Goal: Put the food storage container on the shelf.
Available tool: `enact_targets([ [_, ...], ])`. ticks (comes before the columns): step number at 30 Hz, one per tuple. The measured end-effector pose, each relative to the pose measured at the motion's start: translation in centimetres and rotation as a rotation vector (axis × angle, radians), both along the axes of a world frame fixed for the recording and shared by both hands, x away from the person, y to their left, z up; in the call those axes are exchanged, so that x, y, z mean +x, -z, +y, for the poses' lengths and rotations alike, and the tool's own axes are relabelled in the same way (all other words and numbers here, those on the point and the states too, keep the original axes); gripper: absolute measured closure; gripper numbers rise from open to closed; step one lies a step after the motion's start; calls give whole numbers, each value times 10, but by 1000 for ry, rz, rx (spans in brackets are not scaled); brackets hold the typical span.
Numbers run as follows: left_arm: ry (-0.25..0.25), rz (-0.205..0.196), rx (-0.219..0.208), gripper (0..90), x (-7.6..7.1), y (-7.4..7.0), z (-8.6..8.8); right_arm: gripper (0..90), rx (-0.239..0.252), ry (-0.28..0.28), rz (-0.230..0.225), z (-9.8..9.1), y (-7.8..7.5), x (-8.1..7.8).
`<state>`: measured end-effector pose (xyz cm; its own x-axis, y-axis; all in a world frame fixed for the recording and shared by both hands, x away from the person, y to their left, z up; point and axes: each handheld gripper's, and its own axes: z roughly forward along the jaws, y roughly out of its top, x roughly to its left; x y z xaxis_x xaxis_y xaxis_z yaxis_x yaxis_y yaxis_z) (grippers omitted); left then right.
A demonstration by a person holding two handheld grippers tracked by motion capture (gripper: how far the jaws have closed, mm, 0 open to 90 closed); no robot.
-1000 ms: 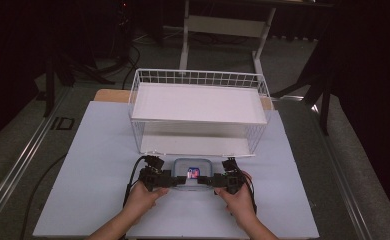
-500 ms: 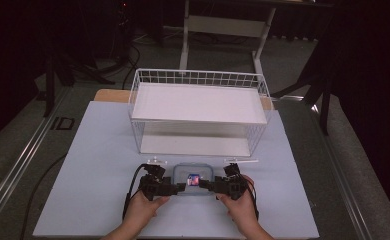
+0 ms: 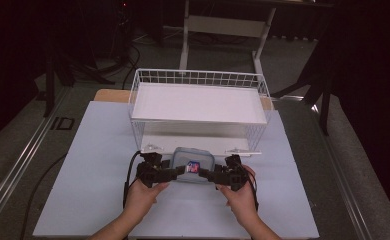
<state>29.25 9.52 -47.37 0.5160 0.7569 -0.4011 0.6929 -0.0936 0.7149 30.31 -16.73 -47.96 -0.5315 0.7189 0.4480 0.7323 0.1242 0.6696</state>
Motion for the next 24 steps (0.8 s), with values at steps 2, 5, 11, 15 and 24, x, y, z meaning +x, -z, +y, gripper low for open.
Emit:
enact_targets([
  [2,0,0,0,422,0,0,0,377,1,2,-17,0,-3,2],
  [5,-2,-19,-17,421,9,-2,-1,377,2,13,-50,-1,-9,9],
  [11,3,-9,-25,421,25,6,-3,377,4,34,-70,-3,-7,22],
  [15,-2,-11,-27,420,34,12,-5,376,8,48,-67,-4,0,33],
  [24,-4,17,-32,420,55,30,-4,375,2,65,-57,-2,17,52],
])
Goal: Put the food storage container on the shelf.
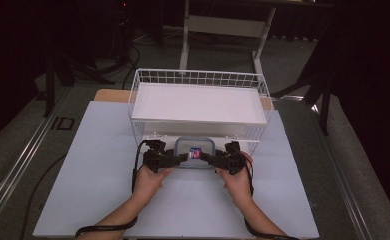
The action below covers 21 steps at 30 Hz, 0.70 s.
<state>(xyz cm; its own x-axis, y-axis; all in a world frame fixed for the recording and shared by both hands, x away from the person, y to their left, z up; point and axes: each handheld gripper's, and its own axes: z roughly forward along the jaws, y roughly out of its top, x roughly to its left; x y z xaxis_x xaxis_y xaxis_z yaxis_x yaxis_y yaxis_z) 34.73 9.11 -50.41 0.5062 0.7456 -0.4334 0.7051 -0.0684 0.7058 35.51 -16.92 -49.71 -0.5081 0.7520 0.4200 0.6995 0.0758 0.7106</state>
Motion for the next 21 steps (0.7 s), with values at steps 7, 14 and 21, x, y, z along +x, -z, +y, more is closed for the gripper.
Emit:
enact_targets([
  [7,-8,-1,2,418,10,5,-5,374,17,19,1,-4,6,10],
  [14,-11,-3,5,417,21,8,-4,373,5,33,0,-2,10,19],
  [21,9,0,14,417,25,7,-2,371,25,34,27,-2,9,24],
])
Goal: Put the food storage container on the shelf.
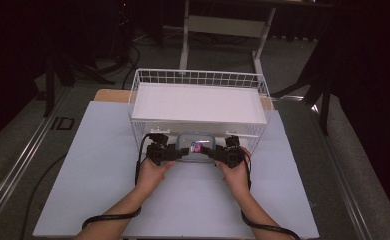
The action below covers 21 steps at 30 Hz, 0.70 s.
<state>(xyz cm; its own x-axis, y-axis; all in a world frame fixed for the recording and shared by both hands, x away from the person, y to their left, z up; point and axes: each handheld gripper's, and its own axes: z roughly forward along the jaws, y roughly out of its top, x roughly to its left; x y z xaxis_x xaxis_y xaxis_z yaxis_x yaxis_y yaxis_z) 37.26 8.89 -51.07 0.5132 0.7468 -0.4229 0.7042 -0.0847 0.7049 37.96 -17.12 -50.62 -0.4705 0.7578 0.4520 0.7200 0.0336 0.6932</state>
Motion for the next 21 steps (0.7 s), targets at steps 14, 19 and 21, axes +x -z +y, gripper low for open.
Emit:
enact_targets([
  [14,6,-79,15,375,-2,3,0,349,-32,2,-85,2,0,0],
  [19,7,-105,49,319,-2,5,-5,350,-53,23,-138,2,-1,2],
  [21,4,-102,44,317,-1,5,-6,349,-58,29,-144,2,-2,2],
])
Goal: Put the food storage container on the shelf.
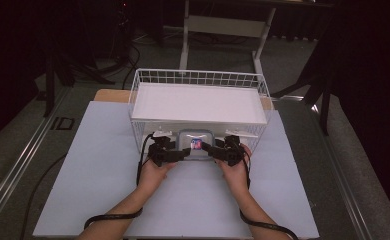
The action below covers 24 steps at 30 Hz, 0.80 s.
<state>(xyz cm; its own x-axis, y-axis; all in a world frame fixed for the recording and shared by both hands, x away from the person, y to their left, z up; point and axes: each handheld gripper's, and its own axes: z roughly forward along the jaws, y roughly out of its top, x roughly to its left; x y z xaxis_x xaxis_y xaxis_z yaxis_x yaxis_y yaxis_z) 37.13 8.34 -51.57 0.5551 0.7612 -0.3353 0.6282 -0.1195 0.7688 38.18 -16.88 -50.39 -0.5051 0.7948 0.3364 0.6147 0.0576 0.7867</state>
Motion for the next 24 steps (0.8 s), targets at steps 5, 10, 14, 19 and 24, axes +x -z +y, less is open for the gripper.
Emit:
enact_targets([
  [5,-11,0,-7,308,0,0,-1,348,-22,19,-28,1,-2,-1],
  [10,-13,-32,24,291,0,-2,-5,349,-6,39,-45,-1,-2,-1],
  [14,-22,-61,27,293,1,-3,-4,350,-19,47,-46,-1,-2,-2],
  [19,-52,-94,17,299,0,-8,-2,358,-18,74,-31,-3,-1,0],
  [24,11,-131,41,281,-9,-6,-6,406,-12,53,-78,-4,-3,-7],
])
